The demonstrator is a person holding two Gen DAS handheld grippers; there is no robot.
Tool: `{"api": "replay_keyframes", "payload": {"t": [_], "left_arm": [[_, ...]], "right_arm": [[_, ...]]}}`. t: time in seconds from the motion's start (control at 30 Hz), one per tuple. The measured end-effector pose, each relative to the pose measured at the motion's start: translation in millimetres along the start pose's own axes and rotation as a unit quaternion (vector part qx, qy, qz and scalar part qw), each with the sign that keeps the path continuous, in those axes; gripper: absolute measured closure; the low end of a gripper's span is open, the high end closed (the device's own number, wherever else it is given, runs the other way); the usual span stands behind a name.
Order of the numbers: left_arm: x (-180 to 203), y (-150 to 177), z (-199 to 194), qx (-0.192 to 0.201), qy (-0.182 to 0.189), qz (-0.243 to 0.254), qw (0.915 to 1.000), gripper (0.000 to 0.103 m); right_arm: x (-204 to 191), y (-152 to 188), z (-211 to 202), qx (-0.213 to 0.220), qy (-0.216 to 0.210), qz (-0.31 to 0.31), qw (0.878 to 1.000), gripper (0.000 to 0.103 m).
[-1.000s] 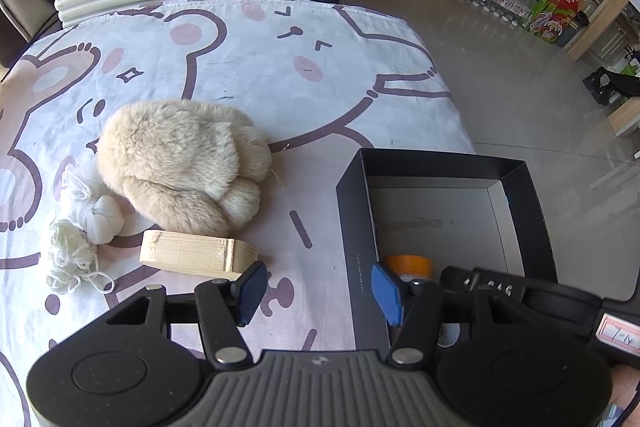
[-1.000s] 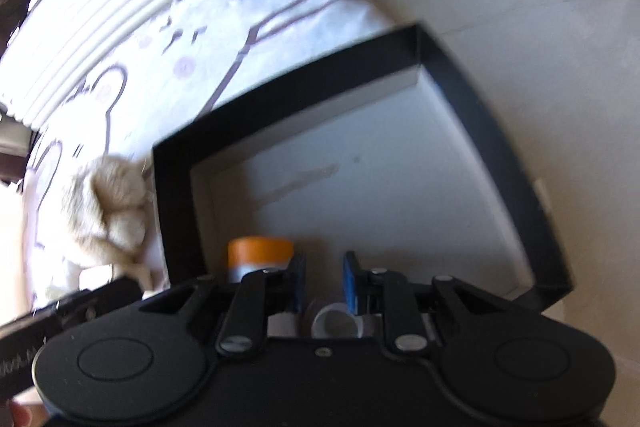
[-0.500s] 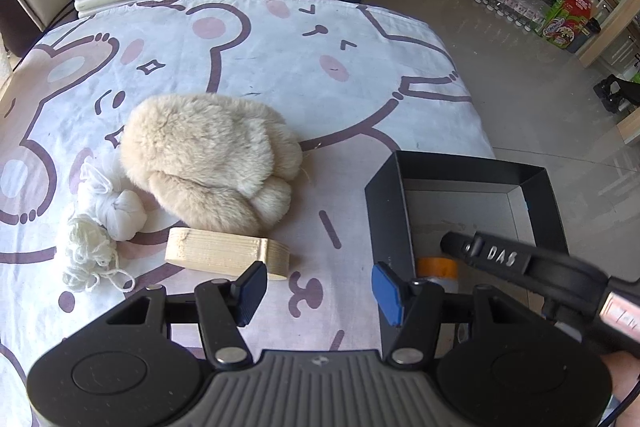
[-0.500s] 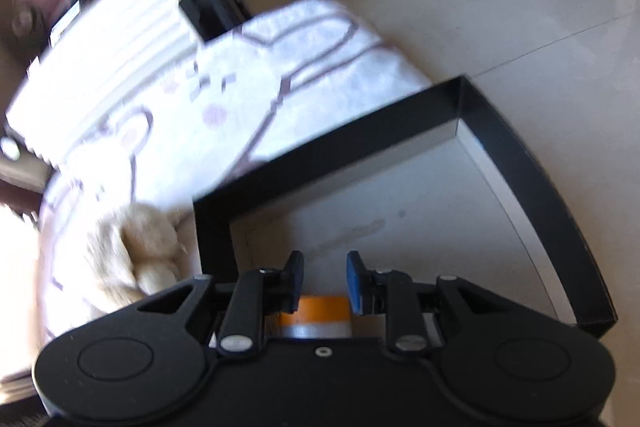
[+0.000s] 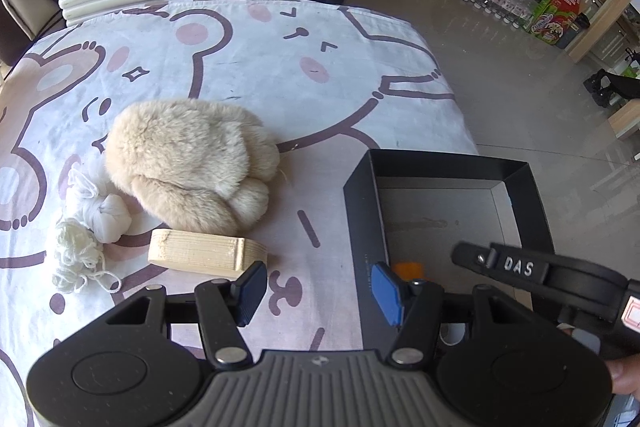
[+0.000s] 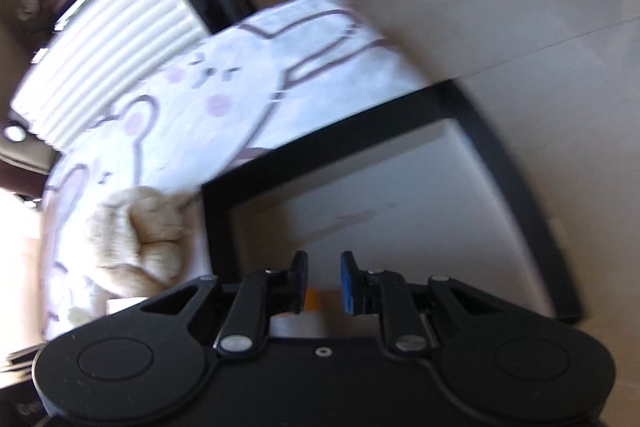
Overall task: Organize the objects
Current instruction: 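Withdraw both tools up from the black box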
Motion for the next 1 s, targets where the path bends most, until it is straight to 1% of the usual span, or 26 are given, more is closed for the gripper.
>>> {"api": "replay_keyframes", "payload": {"t": [0.07,0.13,0.17,0.2,0.27,0.37,0.43,0.5,0.6,0.67,0.73,0.9,1.0], "left_arm": [[3.8,0.6,0.1,0.0,0.002,0.004,1.0,0.044],[7.3,1.1,0.4,0.0,0.002,0.007,1.0,0.044],[8.8,1.2,0.7,-0.001,0.003,0.008,1.0,0.044],[10.2,1.5,1.0,-0.001,0.003,0.01,0.9999,0.044],[13.6,2.5,1.1,-0.003,0.002,0.015,0.9999,0.044],[17.7,3.8,1.5,-0.004,0.0,0.024,0.9997,0.044],[18.4,4.3,1.0,-0.004,-0.003,0.027,0.9996,0.044],[18.2,4.5,1.0,-0.004,-0.004,0.028,0.9996,0.044],[19.1,4.7,0.4,-0.005,-0.006,0.029,0.9995,0.044],[19.6,4.9,-0.4,-0.004,-0.009,0.032,0.9994,0.044],[20.5,5.3,-1.9,-0.002,-0.013,0.036,0.9993,0.044],[22.9,5.7,-9.7,0.004,-0.019,0.044,0.9989,0.044],[25.7,6.2,-15.4,0.009,-0.02,0.047,0.9986,0.044]], "right_arm": [[12.8,3.1,1.3,-0.016,0.039,-0.006,0.999,0.085],[23.1,7.8,3.8,-0.028,0.081,-0.026,0.996,0.085],[27.6,10.5,6.1,-0.034,0.097,-0.036,0.994,0.085],[29.6,13.6,8.4,-0.042,0.103,-0.043,0.993,0.085],[29.7,20.0,13.3,-0.063,0.102,-0.053,0.991,0.085],[21.6,27.7,16.0,-0.078,0.088,-0.076,0.99,0.085],[15.4,30.0,15.5,-0.081,0.076,-0.086,0.99,0.087],[14.1,30.4,14.7,-0.08,0.078,-0.092,0.99,0.087],[16.0,29.3,15.1,-0.083,0.073,-0.085,0.99,0.086],[18.6,27.7,9.0,-0.075,0.072,-0.081,0.991,0.086],[22.1,24.3,0.1,-0.06,0.066,-0.072,0.993,0.082],[28.1,14.7,-28.4,-0.009,0.054,-0.062,0.997,0.077],[34.8,9.4,-46.1,0.022,0.051,-0.049,0.997,0.072]]}}
Point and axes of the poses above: each gripper's, at about its wrist camera, not at the fingertips, and z roughly the way its jaws point, x to its right, y to its underside, the point moved 6 cm from there along z, roughly the way its jaws point, and after that the axes turned 9 degrees about y, right-handed, at the moved point
